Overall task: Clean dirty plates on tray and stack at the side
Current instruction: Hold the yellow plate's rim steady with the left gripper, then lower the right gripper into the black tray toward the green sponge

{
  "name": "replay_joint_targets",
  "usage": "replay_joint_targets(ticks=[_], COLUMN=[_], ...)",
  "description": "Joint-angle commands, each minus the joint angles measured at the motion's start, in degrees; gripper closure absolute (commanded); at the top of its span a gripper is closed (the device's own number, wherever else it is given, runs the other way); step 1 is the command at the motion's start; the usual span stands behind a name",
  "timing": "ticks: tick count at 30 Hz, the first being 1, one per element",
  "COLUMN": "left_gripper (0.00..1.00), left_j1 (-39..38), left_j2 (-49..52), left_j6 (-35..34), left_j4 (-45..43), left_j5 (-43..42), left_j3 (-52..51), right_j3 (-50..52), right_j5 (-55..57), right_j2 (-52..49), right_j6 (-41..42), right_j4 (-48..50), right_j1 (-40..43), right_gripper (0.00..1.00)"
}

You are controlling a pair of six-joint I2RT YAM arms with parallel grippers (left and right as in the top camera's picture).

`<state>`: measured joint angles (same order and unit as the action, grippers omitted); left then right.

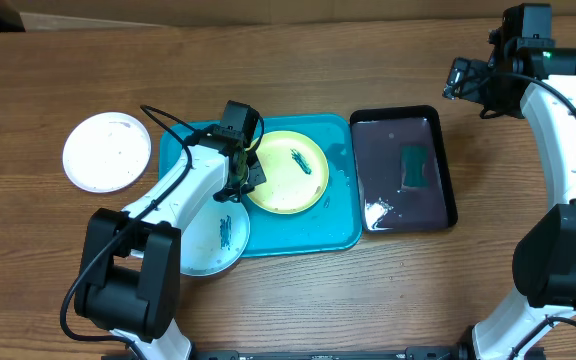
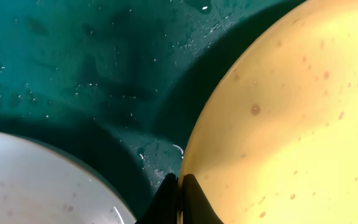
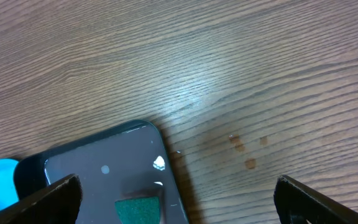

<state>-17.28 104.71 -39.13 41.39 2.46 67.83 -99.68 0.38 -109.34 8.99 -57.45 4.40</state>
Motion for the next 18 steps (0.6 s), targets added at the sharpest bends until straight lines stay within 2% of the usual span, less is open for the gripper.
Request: replay_joint_targets(ticks=[1,12,15,18], left_gripper=[0.96,0.93,0.89,0.80], left_j1=[-0.48,-0.35,-0.33,-0.33], left_j2=[-0.09,0.96,0.96,0.96], left_j6=[-1.14,-0.07,-0.07,-0.07], left_j4=[-1.03,-3.06,-3.10,-3.32], left_j5=[1.55,1.53,1.55,1.55], left_j3=[-0.31,-0.33,-0.33,-0.33], right_j3=[-1.05,-1.05,-1.05,-1.05], right_j5=[0.17,0.17,0.17,0.17], right_j2=[0.94,0.94,0.94,0.94], right_j6=[0.11,0.13,0.13,0.13], right_j4=[0.37,0.35,0.35,0.35], right_j1=[-0.11,-0.11,-0.11,-0.11], right_gripper=[0.00,0.00,0.00,0.00])
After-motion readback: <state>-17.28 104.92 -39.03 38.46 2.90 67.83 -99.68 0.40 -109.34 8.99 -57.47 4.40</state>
